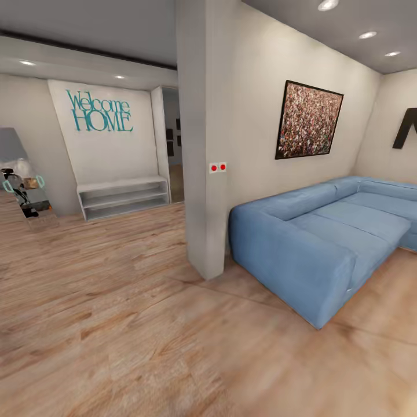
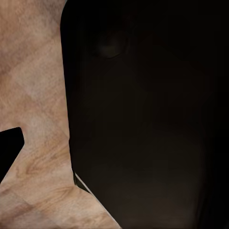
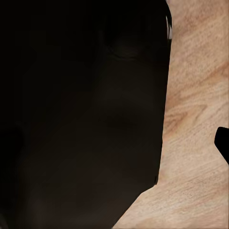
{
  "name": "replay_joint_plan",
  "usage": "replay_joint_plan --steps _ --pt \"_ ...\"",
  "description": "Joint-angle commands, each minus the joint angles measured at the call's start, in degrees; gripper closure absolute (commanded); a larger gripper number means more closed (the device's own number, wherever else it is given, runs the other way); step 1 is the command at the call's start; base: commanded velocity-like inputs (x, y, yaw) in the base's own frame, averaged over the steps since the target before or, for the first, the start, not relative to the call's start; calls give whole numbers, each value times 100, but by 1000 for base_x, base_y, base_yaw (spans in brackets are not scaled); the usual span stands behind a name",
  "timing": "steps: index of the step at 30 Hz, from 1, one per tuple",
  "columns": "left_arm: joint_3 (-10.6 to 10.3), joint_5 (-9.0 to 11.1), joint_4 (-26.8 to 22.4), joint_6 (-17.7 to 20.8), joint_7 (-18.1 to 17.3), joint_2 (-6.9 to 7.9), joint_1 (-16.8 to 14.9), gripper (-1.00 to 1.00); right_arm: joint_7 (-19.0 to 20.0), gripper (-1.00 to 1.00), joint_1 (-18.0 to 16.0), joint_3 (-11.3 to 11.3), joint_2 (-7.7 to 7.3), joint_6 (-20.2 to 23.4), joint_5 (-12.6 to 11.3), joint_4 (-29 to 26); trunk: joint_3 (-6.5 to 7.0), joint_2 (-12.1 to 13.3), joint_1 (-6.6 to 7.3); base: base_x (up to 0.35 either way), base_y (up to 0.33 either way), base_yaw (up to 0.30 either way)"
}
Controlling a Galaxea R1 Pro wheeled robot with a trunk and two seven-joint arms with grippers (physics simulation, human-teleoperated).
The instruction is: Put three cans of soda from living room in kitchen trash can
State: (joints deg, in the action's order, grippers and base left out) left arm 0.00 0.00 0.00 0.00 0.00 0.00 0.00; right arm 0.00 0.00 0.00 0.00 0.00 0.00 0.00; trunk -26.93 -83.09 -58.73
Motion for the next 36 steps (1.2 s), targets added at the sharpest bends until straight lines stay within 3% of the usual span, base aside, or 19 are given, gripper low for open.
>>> replay_joint_plan --steps 1,14,22,36 --pt "0 0 0 0 0 0 0 -100 0 -100 0 0 0 0 0 0 0 1 0 0 0 0" --pt "-52 -35 -60 -102 17 -115 -39 -100 27 -100 -9 -11 -3 -9 -6 -1 1 1 0 1 -37 -22" --pt "-61 -35 -113 -178 43 -201 -81 -100 18 -100 -9 -61 -43 -9 -59 -9 1 1 0 0 -224 -262" --pt "-61 -35 -119 -185 44 -211 -86 -100 26 -100 -9 -47 -52 -9 -48 -9 12 1 0 -15 -11 -285"
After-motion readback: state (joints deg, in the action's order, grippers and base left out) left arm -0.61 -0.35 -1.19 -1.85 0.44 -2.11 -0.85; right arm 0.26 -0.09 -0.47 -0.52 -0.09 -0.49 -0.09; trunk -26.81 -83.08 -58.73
